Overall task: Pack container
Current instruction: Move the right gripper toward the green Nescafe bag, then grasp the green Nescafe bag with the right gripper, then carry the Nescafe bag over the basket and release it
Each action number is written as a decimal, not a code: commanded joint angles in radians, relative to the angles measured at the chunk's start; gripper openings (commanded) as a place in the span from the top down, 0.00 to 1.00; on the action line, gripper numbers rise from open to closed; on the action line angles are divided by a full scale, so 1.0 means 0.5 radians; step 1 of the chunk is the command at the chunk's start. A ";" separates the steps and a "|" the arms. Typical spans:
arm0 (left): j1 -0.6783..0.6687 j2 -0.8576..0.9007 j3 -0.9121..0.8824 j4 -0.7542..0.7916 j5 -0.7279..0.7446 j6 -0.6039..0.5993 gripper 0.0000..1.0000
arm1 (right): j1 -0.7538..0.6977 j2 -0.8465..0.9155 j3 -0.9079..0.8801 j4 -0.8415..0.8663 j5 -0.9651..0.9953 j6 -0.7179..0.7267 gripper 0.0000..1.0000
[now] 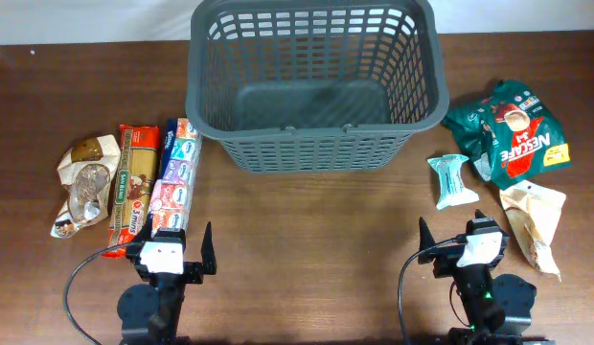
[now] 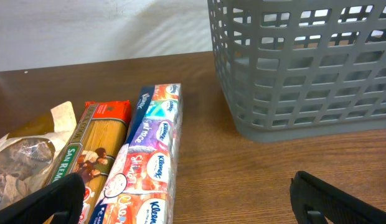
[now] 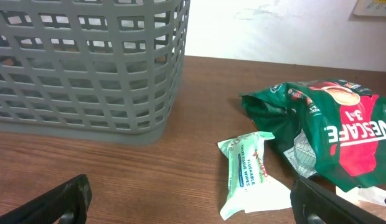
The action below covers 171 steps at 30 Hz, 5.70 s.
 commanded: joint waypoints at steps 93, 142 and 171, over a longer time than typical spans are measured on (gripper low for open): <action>-0.001 -0.019 -0.026 0.005 0.021 -0.026 0.01 | -0.259 4.334 3.483 -1.499 0.945 -0.464 0.01; -0.001 -0.019 -0.026 0.005 0.021 -0.026 0.01 | 0.511 3.653 5.509 -2.193 0.317 -0.081 0.96; -0.001 -0.019 -0.026 0.005 0.021 -0.026 0.01 | 1.182 4.441 5.044 -2.185 0.426 -0.080 0.96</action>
